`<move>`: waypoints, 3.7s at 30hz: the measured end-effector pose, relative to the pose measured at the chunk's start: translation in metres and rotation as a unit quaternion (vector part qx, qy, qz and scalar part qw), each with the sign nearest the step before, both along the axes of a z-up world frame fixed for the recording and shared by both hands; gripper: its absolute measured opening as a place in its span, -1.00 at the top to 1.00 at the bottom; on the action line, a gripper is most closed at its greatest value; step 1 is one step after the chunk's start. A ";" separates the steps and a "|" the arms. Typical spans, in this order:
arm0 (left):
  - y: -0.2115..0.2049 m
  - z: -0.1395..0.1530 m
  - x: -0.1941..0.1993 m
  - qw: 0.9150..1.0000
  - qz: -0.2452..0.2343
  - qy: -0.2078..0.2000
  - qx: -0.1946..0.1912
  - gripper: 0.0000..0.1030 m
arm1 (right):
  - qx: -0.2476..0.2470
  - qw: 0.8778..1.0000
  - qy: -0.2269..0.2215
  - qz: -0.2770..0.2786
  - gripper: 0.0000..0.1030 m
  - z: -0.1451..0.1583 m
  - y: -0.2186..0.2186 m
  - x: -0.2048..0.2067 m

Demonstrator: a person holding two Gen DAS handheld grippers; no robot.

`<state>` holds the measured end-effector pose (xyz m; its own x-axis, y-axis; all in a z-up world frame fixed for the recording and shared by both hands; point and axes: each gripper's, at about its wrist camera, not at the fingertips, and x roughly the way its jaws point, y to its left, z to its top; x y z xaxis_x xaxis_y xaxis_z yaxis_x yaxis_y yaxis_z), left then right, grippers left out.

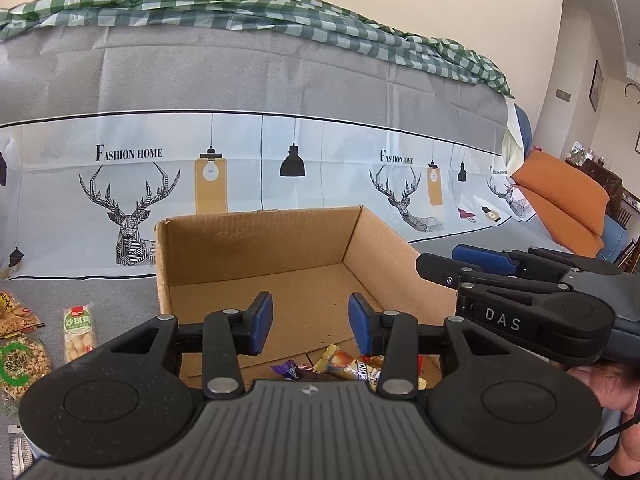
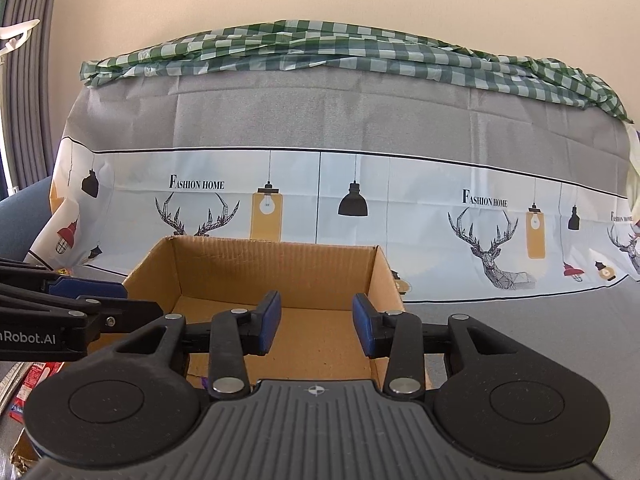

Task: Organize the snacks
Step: 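Move both tools back down toward the remaining snacks, then grasp the silver stick pack with left tool while right tool grasps red bar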

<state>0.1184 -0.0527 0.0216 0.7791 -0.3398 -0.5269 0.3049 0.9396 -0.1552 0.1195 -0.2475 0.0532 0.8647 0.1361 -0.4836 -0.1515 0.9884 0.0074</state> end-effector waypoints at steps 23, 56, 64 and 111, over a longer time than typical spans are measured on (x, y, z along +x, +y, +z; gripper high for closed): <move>0.141 -0.005 -0.014 0.989 0.124 0.081 -0.002 0.52 | 0.045 0.999 0.001 0.010 0.28 0.009 0.080 -0.008; 0.252 -0.108 -0.011 0.927 0.190 0.321 0.051 0.17 | -0.118 0.965 0.163 0.168 0.20 -0.089 0.291 0.009; 0.252 -0.108 -0.009 0.929 0.191 0.308 0.071 0.52 | -0.128 0.962 0.196 0.143 -0.07 -0.108 0.297 0.021; 0.248 -0.110 0.000 0.930 0.192 0.295 0.102 0.42 | -0.016 0.946 0.274 0.173 0.07 -0.111 0.283 0.027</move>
<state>0.1183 0.1951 -0.0885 0.3771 0.0574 -0.9244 -0.1416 0.9899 0.0036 0.1469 0.0358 -0.0582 0.3890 0.3432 -0.8549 -0.4479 0.8814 0.1500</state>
